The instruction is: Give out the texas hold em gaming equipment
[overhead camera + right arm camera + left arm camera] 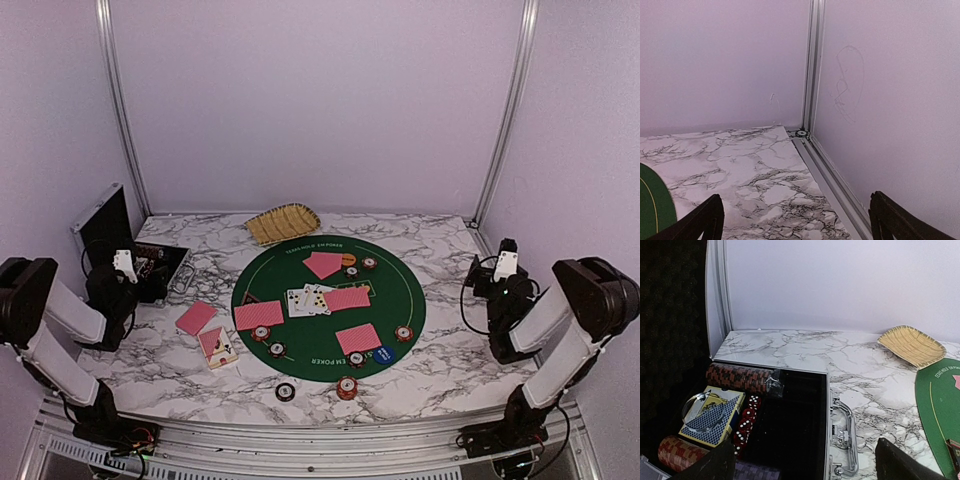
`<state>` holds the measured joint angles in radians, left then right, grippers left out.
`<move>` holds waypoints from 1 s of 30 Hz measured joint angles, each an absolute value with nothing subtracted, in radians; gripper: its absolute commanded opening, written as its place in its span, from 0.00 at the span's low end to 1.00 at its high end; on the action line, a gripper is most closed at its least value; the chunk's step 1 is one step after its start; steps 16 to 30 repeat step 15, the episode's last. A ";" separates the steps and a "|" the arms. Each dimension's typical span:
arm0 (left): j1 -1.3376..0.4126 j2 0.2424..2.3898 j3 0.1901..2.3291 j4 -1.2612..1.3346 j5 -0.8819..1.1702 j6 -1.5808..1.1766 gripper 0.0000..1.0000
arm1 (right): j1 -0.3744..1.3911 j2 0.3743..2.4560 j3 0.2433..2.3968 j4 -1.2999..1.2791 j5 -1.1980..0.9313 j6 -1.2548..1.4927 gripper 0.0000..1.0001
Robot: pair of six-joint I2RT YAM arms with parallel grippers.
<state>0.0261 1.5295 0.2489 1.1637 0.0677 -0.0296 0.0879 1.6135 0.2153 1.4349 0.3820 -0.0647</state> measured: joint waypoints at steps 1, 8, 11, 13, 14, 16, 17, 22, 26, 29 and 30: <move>0.026 1.530 0.249 1.170 0.059 -0.029 0.99 | 0.085 1.613 0.222 1.434 0.377 -0.064 0.99; 0.026 1.530 0.249 1.204 0.025 -0.019 0.99 | 0.080 1.613 0.221 1.412 0.368 -0.061 0.99; 0.026 1.530 0.249 1.207 0.023 -0.018 0.99 | 0.080 1.613 0.221 1.412 0.368 -0.061 0.99; 0.026 1.530 0.249 1.207 0.020 -0.018 0.99 | 0.080 1.613 0.221 1.412 0.368 -0.061 0.99; 0.026 1.530 0.249 1.207 0.020 -0.018 0.99 | 0.080 1.613 0.221 1.412 0.368 -0.061 0.99; 0.026 1.530 0.249 1.207 0.019 -0.018 0.99 | 0.080 1.613 0.221 1.412 0.368 -0.061 0.99; 0.026 1.530 0.249 1.207 0.019 -0.018 0.99 | 0.080 1.613 0.221 1.412 0.368 -0.061 0.99; 0.026 1.530 0.249 1.207 0.019 -0.018 0.99 | 0.080 1.613 0.221 1.412 0.368 -0.061 0.99; 0.026 1.530 0.249 1.207 0.019 -0.018 0.99 | 0.080 1.613 0.221 1.412 0.368 -0.061 0.99; 0.026 1.530 0.249 1.207 0.019 -0.018 0.99 | 0.080 1.613 0.221 1.412 0.368 -0.061 0.99; 0.026 1.530 0.249 1.207 0.019 -0.018 0.99 | 0.080 1.613 0.221 1.412 0.368 -0.061 0.99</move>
